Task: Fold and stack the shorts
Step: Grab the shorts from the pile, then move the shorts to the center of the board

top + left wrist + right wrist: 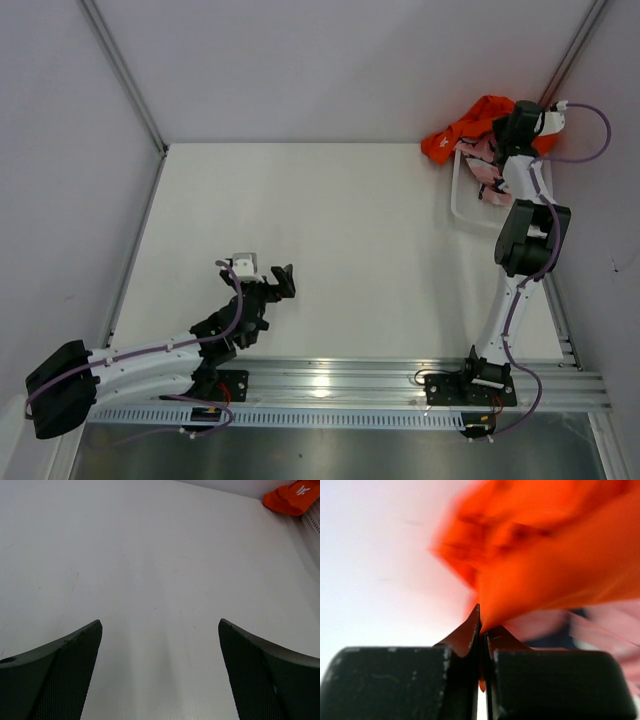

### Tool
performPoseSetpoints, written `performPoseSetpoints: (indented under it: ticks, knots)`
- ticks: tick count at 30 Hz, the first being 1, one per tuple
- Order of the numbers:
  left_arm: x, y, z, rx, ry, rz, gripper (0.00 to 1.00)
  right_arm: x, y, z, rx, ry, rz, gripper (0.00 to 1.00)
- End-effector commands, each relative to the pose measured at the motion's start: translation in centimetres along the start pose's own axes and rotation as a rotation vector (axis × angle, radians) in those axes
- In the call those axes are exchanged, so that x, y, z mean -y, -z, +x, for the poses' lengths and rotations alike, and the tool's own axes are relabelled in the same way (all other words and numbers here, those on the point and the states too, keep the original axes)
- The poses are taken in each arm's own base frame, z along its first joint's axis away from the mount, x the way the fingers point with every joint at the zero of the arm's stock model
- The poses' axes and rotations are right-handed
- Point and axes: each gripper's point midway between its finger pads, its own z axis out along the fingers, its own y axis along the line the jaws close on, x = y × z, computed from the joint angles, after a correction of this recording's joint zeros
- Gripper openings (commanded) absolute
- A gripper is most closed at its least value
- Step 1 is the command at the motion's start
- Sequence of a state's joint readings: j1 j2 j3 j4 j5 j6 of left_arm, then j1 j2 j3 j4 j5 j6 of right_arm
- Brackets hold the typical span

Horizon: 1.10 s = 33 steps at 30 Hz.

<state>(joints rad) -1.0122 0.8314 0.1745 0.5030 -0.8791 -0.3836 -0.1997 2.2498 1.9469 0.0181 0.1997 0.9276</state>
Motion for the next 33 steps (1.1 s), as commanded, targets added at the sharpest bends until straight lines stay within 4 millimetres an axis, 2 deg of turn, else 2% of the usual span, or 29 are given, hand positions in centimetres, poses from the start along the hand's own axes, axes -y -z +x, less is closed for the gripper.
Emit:
performPoseSetpoints:
  ticks: [1, 2, 4, 5, 6, 7, 8, 9, 11, 12, 14, 16, 17, 18, 19, 21, 22, 23, 24, 25, 26, 27, 28, 29, 30, 32, 33]
  knots:
    - [1.0, -0.2, -1.6, 0.03, 0.027, 0.012, 0.99, -16.4, 6.4, -7.2, 0.132, -0.003, -0.496, 0.0]
    - [1.0, -0.2, -1.6, 0.031, 0.03, 0.012, 0.99, -20.1, 8.8, -8.8, 0.135, -0.016, -0.636, 0.0]
    - [1.0, -0.2, -1.6, 0.03, 0.032, 0.016, 0.99, -24.9, 12.9, -10.3, 0.113, -0.042, -0.835, 0.0]
    - [1.0, -0.1, -1.6, 0.031, 0.034, 0.018, 0.99, -27.3, 15.3, -9.3, 0.025, -0.044, -0.932, 0.0]
    - [1.1, -0.1, -1.7, 0.033, 0.037, 0.02, 0.99, -31.0, 19.4, -11.2, 0.046, -0.033, -1.052, 0.0]
    - [1.0, -0.1, -1.6, 0.032, 0.034, 0.02, 0.99, -32.3, 21.2, -10.7, 0.003, -0.02, -1.085, 0.0]
    - [1.1, -0.2, -1.6, 0.032, 0.034, 0.021, 0.99, -34.0, 23.9, -9.5, -0.052, -0.004, -1.147, 0.0]
    - [1.1, -0.2, -1.6, 0.031, 0.034, 0.021, 0.99, -35.6, 27.7, -10.4, -0.067, -0.007, -1.206, 0.0]
    - [1.1, -0.2, -1.6, 0.032, 0.036, 0.021, 0.99, -36.5, 31.5, -9.7, -0.153, -0.025, -1.281, 0.0]
    - [1.3, -0.1, -2.0, 0.04, 0.049, 0.026, 0.99, -36.5, 34.2, -8.4, -0.25, -0.034, -1.306, 0.0]
    - [0.8, 0.0, -1.7, 0.042, 0.054, 0.022, 0.99, -36.4, 37.0, -7.2, -0.325, -0.015, -1.335, 0.0]
    - [0.5, 0.3, -1.9, 0.056, 0.072, 0.021, 0.99, -36.1, 41.9, -4.4, -0.48, 0.041, -1.41, 0.0]
    - [0.4, 0.4, -2.1, 0.064, 0.083, 0.021, 0.99, -35.8, 43.4, -3.3, -0.536, 0.06, -1.426, 0.0]
    - [0.0, 0.5, -1.8, 0.064, 0.083, 0.013, 0.99, -35.4, 44.8, -2.1, -0.598, 0.078, -1.435, 0.0]
    - [0.0, 0.7, -2.4, 0.082, 0.107, 0.019, 0.99, -34.2, 47.2, 0.5, -0.724, 0.118, -1.446, 0.0]
    - [-0.4, 1.0, -2.4, 0.084, 0.111, 0.023, 0.99, -32.6, 50.1, 3.0, -0.844, 0.166, -1.468, 0.0]
    - [-0.4, 1.3, -3.3, 0.101, 0.14, 0.035, 0.99, -31.6, 54.1, 4.1, -0.892, 0.231, -1.532, 0.0]
    - [-0.4, 1.5, -3.9, 0.102, 0.155, 0.035, 0.99, -30.0, 54.3, 6.4, -0.949, 0.261, -1.487, 0.0]
    - [-0.7, 1.8, -3.8, 0.075, 0.149, 0.021, 0.99, -29.0, 55.6, 7.5, -0.969, 0.307, -1.478, 0.0]
    - [-0.6, 2.1, -5.0, 0.083, 0.176, 0.021, 0.99, -27.4, 56.7, 9.8, -0.969, 0.413, -1.456, 0.03]
    - [-0.7, 2.6, -6.2, 0.102, 0.212, 0.031, 0.99, -26.1, 57.8, 9.8, -0.963, 0.455, -1.429, 0.2]
    - [-0.8, 2.9, -6.8, 0.108, 0.226, 0.039, 0.99, -25.0, 57.4, 10.2, -0.955, 0.485, -1.379, 0.7]
    - [-0.7, 3.3, -7.8, 0.112, 0.234, 0.048, 0.99, -23.5, 55.4, 10.7, -0.93, 0.505, -1.242, 0.9]
    - [-0.9, 3.7, -8.6, 0.131, 0.263, 0.06, 0.99, -21.2, 53.2, 10.3, -0.882, 0.525, -1.134, 0.97]
    - [-1.0, 3.9, -9.1, 0.137, 0.27, 0.064, 0.99, -19.4, 50.9, 10.0, -0.849, 0.527, -1.016, 0.99]
    - [-1.0, 4.3, -9.8, 0.146, 0.279, 0.075, 0.99, -15.1, 44.4, 7.7, -0.682, 0.525, -0.725, 0.99]
    - [-1.0, 4.3, -10.0, 0.147, 0.28, 0.075, 0.99, -11.6, 42.8, 7.8, -0.657, 0.541, -0.605, 1.0]
